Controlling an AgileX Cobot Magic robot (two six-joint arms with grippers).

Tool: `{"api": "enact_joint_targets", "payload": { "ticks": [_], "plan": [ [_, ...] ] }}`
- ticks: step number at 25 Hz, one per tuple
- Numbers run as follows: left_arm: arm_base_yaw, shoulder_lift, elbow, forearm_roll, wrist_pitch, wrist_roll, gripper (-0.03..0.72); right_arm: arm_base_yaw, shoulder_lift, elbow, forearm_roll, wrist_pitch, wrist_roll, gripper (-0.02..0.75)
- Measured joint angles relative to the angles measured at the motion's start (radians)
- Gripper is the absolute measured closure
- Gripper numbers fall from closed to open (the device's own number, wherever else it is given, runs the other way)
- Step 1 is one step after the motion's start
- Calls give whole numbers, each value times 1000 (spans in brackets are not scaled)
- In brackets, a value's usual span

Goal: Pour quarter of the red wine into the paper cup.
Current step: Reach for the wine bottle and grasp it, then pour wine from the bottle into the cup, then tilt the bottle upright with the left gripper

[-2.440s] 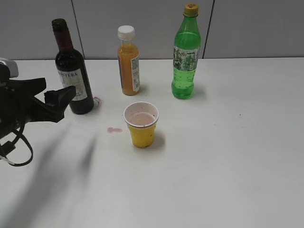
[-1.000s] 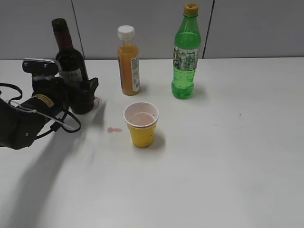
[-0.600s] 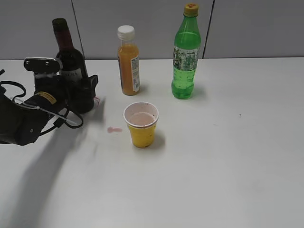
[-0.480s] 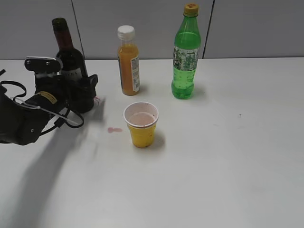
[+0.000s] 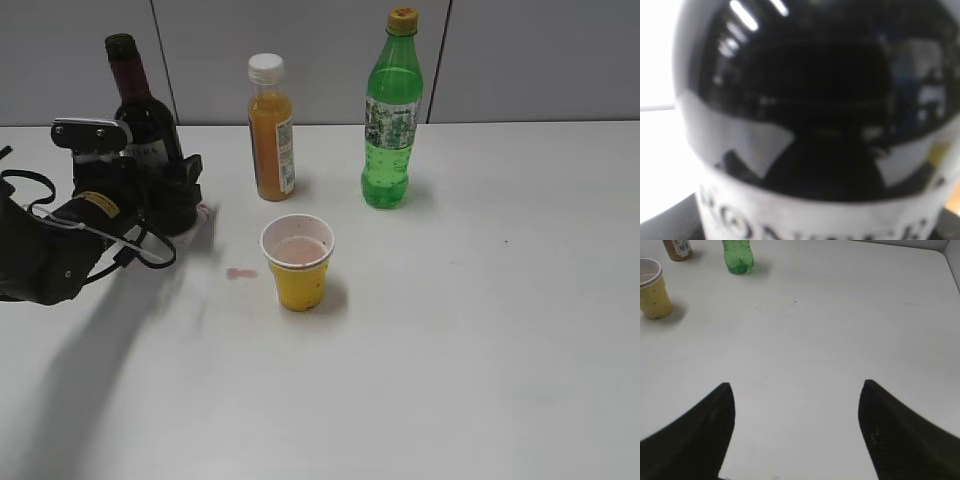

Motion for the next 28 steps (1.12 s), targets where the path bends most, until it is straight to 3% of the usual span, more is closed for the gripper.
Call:
{"api": "enact_joint_targets", "payload": {
  "ticks": [9, 18, 21, 28],
  "plan": [
    [0, -68, 101, -13, -6, 8, 159, 0, 0, 0, 0, 0, 0, 153],
    [-10, -245, 267, -43, -53, 172, 159, 0, 0, 0, 0, 0, 0, 153],
    [-63, -301, 315, -162, -62, 297, 159, 0, 0, 0, 0, 0, 0, 153],
    [-262, -351, 346, -445, -71, 621, 159, 0, 0, 0, 0, 0, 0, 153]
  ]
}}
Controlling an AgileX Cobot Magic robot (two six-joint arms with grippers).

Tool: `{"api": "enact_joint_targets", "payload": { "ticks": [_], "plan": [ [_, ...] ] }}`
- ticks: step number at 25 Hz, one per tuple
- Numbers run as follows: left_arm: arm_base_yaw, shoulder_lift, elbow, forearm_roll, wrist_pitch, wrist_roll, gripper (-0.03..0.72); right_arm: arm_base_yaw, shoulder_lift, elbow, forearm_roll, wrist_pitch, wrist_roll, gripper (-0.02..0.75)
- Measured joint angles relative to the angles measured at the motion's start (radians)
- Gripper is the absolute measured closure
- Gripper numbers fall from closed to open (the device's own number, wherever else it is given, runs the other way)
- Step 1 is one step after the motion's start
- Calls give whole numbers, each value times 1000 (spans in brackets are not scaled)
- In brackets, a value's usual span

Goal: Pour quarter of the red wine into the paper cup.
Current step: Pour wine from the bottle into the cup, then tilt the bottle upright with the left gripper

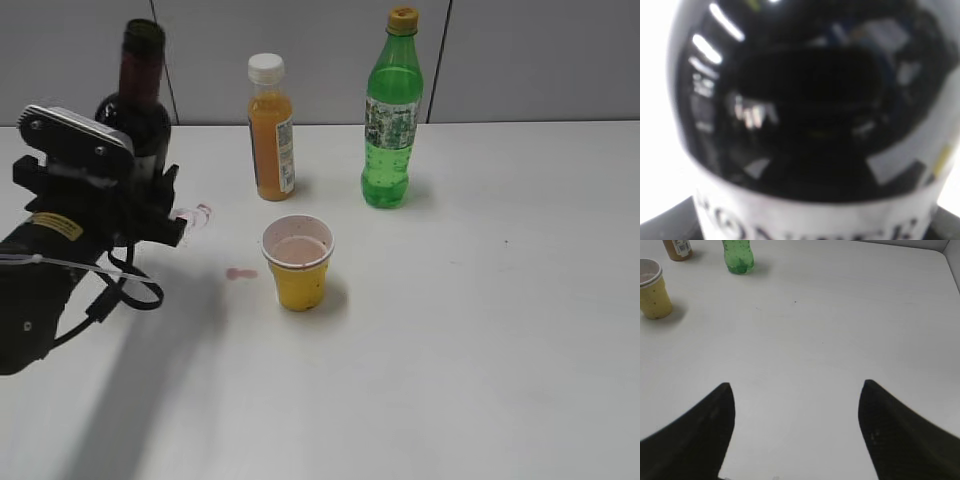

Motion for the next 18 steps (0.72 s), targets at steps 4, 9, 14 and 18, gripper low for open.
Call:
{"api": "enact_joint_targets", "payload": {
  "ticks": [4, 9, 14, 18],
  "plan": [
    [-83, 0, 2, -127, -1, 163, 159, 0, 0, 0, 0, 0, 0, 153],
    [-102, -1, 2, -203, -1, 291, 159, 0, 0, 0, 0, 0, 0, 153],
    [-99, -1, 2, -257, -4, 478, 159, 0, 0, 0, 0, 0, 0, 153],
    [-99, -1, 2, -258, -5, 572, 159, 0, 0, 0, 0, 0, 0, 153]
  ]
}}
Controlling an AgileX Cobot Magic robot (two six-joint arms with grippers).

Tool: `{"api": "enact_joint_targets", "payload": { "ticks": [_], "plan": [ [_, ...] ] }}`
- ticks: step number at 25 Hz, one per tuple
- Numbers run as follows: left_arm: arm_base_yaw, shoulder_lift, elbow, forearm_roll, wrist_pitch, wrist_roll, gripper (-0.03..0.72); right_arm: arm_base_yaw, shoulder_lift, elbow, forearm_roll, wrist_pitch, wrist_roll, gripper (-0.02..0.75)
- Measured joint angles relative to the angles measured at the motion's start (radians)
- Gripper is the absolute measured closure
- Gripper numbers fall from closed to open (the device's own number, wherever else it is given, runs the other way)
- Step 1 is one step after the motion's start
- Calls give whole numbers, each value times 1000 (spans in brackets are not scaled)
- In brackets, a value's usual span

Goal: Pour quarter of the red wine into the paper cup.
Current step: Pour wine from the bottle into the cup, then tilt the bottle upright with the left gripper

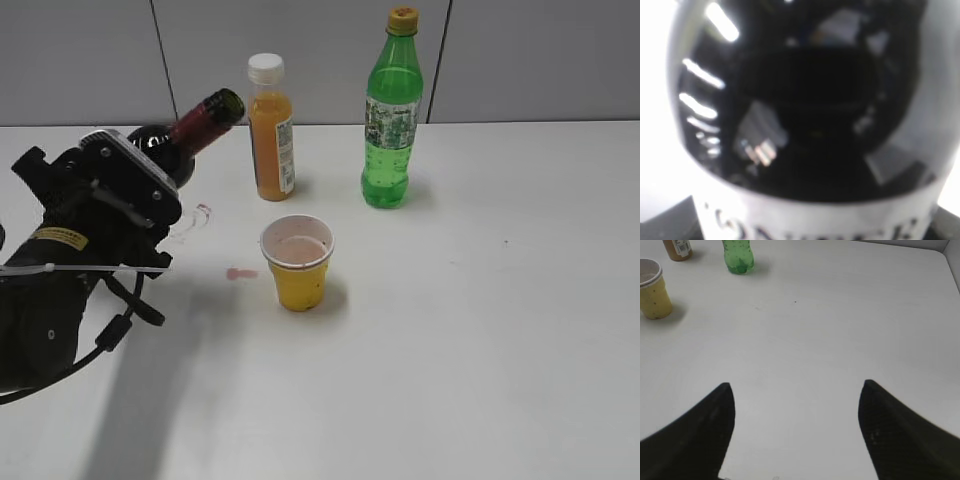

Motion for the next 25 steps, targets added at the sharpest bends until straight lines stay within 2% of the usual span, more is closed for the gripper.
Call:
{"api": "enact_joint_targets", "payload": {
  "ticks": [21, 25],
  "plan": [
    [0, 0, 0, -14, 0, 267, 159, 0, 0, 0, 0, 0, 0, 153],
    [0, 0, 0, -15, 11, 365, 159, 0, 0, 0, 0, 0, 0, 153]
  ]
}}
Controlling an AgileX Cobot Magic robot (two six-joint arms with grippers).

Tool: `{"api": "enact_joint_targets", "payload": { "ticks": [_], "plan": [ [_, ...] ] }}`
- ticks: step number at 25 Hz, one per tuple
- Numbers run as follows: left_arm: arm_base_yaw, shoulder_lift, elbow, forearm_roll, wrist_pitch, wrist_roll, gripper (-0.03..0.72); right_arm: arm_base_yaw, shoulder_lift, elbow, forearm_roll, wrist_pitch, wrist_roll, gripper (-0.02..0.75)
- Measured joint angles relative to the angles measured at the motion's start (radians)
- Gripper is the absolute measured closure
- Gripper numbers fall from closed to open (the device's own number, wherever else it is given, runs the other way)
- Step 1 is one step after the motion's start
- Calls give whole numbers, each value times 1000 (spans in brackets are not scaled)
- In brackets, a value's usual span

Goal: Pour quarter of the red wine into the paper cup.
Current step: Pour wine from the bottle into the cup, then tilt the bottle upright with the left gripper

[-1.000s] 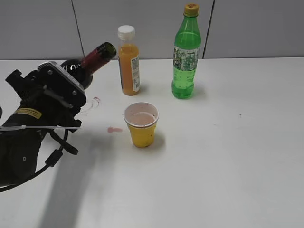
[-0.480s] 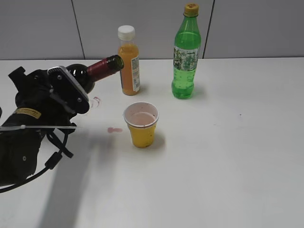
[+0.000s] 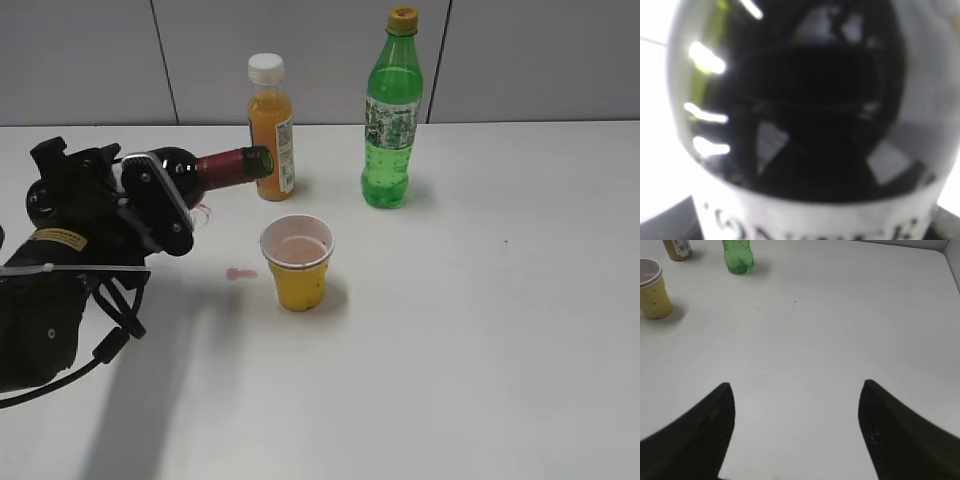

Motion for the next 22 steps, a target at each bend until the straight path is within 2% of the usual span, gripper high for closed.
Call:
{"api": "enact_joint_targets", "payload": {
  "ticks": [8, 22],
  "plan": [
    [0, 7, 0, 0, 4, 140, 159, 0, 0, 0, 0, 0, 0, 153],
    [0, 82, -45, 2, -11, 247, 159, 0, 0, 0, 0, 0, 0, 153]
  ]
}}
